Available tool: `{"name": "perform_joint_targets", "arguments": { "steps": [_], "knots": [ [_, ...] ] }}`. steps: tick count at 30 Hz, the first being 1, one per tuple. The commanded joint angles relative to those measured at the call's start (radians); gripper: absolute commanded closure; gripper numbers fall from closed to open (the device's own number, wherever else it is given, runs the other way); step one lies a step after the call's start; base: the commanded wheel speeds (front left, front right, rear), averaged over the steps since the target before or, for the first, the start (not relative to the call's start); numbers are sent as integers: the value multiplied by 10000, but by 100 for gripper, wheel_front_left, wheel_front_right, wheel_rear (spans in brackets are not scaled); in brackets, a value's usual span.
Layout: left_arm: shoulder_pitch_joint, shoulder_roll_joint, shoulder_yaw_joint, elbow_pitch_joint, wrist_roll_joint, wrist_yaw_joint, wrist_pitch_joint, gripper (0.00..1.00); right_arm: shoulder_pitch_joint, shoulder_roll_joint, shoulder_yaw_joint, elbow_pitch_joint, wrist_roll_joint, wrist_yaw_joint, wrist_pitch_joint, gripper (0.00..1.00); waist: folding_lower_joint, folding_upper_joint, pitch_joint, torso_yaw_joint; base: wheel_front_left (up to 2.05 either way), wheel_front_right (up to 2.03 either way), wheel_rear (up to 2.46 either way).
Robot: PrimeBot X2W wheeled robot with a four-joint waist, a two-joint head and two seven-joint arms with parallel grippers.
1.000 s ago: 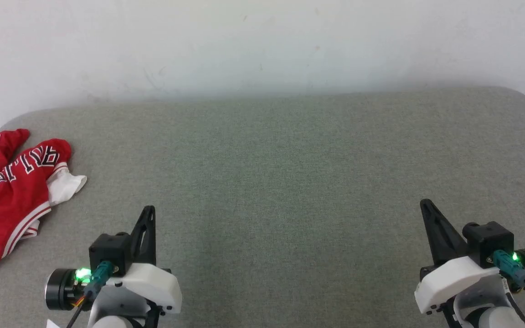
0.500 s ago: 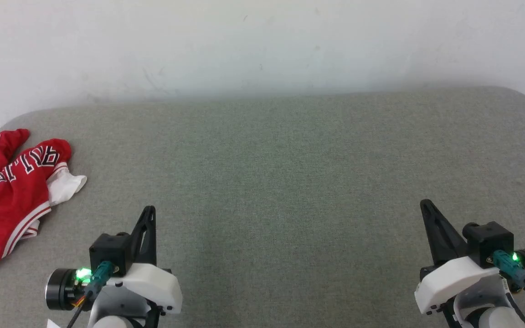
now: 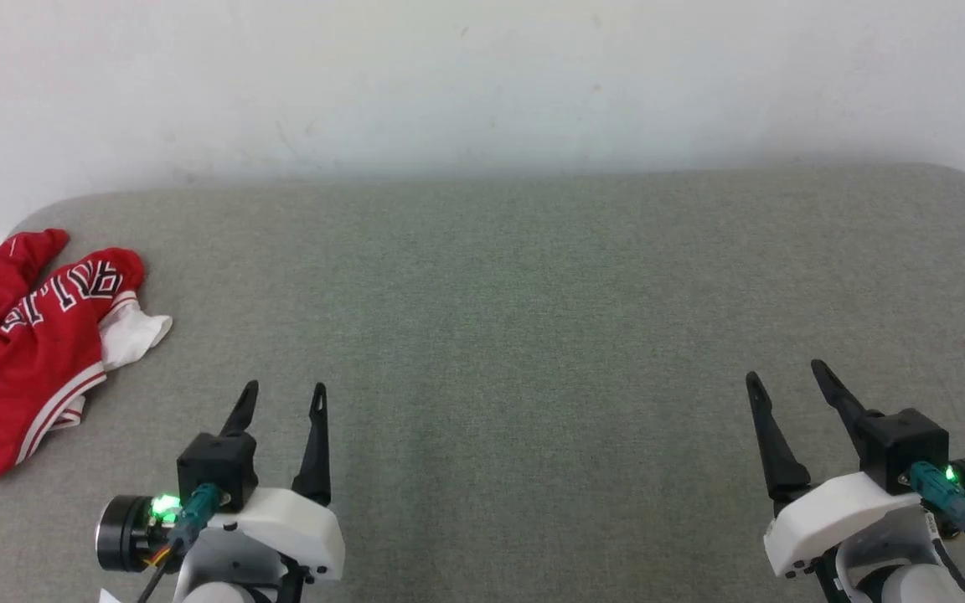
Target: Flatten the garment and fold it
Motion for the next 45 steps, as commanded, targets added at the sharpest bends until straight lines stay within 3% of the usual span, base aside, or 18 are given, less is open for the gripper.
{"name": "perform_joint_targets", "arguments": {
  "steps": [1,45],
  "knots": [
    [-155,3,-63,92,-82,123,-110,0,12,7,-38,18,78,-2,-113,0,0,0,1,102,0,0,0],
    [-77,284,-387,294,-597,985,-1012,0,-48,22,135,182,238,-9,-801,0,0,0,5,2943,0,0,0]
  ]
}}
